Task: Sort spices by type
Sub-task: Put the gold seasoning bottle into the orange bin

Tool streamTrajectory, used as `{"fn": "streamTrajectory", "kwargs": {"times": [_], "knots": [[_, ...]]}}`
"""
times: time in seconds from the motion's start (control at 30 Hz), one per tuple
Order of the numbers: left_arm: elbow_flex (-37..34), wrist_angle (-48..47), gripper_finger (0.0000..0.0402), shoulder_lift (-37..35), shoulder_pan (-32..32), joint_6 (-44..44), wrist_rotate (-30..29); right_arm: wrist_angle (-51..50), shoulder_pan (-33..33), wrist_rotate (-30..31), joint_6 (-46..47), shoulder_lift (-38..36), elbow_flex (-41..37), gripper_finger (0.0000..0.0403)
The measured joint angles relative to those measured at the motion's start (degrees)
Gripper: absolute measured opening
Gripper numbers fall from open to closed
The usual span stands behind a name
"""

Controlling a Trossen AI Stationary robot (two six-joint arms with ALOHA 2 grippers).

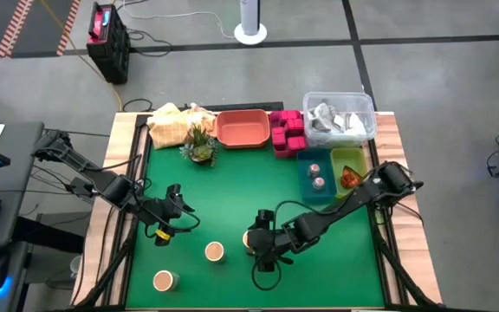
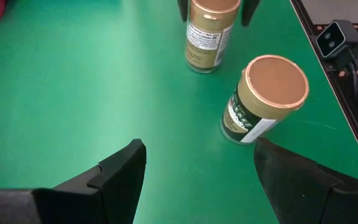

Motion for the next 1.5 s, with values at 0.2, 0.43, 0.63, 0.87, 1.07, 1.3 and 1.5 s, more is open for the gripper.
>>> {"fn": "streamTrajectory", "kwargs": {"times": [0.2,0.43,0.63,0.87,1.07,1.3,1.5], "knots": [[0.0,-0.1,0.0286,0.0,0.0,-0.2,0.0,0.3,-0.5,0.0,0.1,0.5,0.0,0.0392],[0.0,-0.1,0.0286,0.0,0.0,-0.2,0.0,0.2,-0.8,-0.4,0.1,0.6,0.0,0.033],[0.0,-0.1,0.0286,0.0,0.0,-0.2,0.0,0.3,-0.8,-0.8,0.1,0.5,0.0,0.0302],[0.0,-0.2,0.0286,0.0,0.0,-0.2,0.0,-3.0,-0.8,-0.9,-0.1,0.5,1.8,0.0302],[0.0,-0.6,0.0286,0.0,0.0,-1.5,0.3,-5.6,-1.6,0.1,-1.6,0.5,2.7,0.0302],[0.0,-1.0,0.0286,0.0,0.0,-1.2,0.3,-6.2,-2.4,0.5,-0.1,0.5,2.7,0.0302],[0.0,-1.0,0.0286,0.0,0.0,-1.3,0.3,-6.3,-2.3,0.4,-0.1,0.5,2.7,0.0302]]}}
